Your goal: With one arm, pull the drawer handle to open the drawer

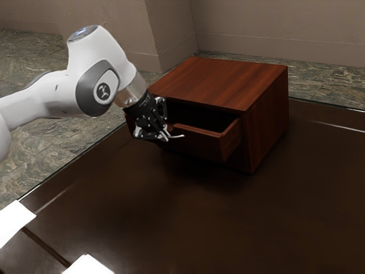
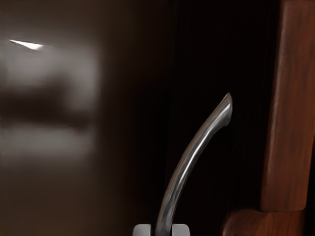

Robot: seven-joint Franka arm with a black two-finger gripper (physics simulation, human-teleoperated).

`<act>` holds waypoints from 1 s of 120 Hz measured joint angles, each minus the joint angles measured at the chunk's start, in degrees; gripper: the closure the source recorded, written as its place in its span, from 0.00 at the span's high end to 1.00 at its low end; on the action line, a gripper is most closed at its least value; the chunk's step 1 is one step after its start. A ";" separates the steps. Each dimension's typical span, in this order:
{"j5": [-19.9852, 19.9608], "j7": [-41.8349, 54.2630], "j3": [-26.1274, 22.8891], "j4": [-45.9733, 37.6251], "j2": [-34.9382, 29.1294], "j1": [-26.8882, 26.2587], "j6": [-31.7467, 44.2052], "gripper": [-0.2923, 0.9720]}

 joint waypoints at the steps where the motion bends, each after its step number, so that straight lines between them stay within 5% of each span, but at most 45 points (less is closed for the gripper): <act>1: 0.00 0.00 0.00 -0.19 -0.13 0.00 0.07 0.15; 120: 0.31 -0.20 0.09 -17.74 -14.21 0.13 5.10 0.15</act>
